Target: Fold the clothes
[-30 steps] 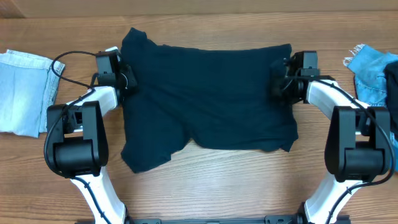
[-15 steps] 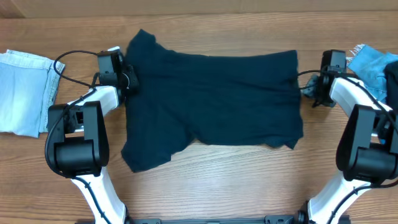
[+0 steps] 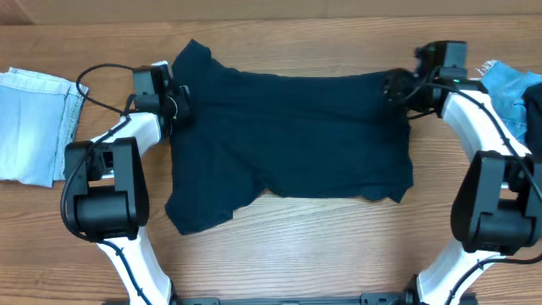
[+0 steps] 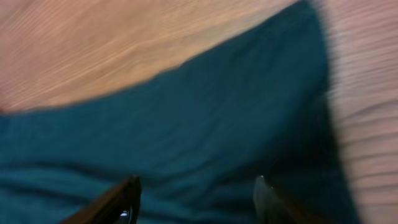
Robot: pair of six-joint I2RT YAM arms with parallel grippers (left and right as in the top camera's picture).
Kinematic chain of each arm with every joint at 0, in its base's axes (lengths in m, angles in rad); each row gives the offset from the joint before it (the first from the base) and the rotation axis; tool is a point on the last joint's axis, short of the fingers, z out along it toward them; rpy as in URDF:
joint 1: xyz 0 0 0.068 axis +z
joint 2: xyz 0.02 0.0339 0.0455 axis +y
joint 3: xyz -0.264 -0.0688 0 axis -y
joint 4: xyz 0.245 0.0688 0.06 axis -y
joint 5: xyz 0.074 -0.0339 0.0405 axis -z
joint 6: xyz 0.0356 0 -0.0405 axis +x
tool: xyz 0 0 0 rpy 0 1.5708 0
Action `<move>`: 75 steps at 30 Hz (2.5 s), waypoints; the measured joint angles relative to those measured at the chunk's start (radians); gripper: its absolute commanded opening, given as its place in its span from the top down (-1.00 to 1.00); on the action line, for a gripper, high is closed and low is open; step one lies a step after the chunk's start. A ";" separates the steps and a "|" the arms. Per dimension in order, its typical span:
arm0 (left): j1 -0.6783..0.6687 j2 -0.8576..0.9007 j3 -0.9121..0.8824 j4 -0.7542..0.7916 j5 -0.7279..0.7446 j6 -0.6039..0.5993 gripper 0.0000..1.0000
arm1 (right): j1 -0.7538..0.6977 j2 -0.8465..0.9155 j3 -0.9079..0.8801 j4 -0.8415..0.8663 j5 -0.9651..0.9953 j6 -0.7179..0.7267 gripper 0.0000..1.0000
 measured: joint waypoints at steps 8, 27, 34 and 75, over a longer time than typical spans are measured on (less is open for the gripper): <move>0.000 -0.225 0.186 -0.460 0.046 0.110 -0.68 | 0.012 -0.064 0.003 -0.225 -0.037 -0.025 -0.38; -0.360 -0.434 -0.267 -0.768 0.057 -0.031 0.51 | 0.013 -0.098 0.007 -0.702 -0.040 -0.038 -0.29; -0.360 -0.435 -0.402 -0.591 -0.023 -0.107 0.92 | 0.012 -0.098 0.007 -0.709 -0.040 -0.050 -0.29; -0.332 -0.458 -0.470 -0.895 0.109 -0.264 0.90 | -0.187 -0.116 -0.192 -0.402 0.366 0.193 -0.08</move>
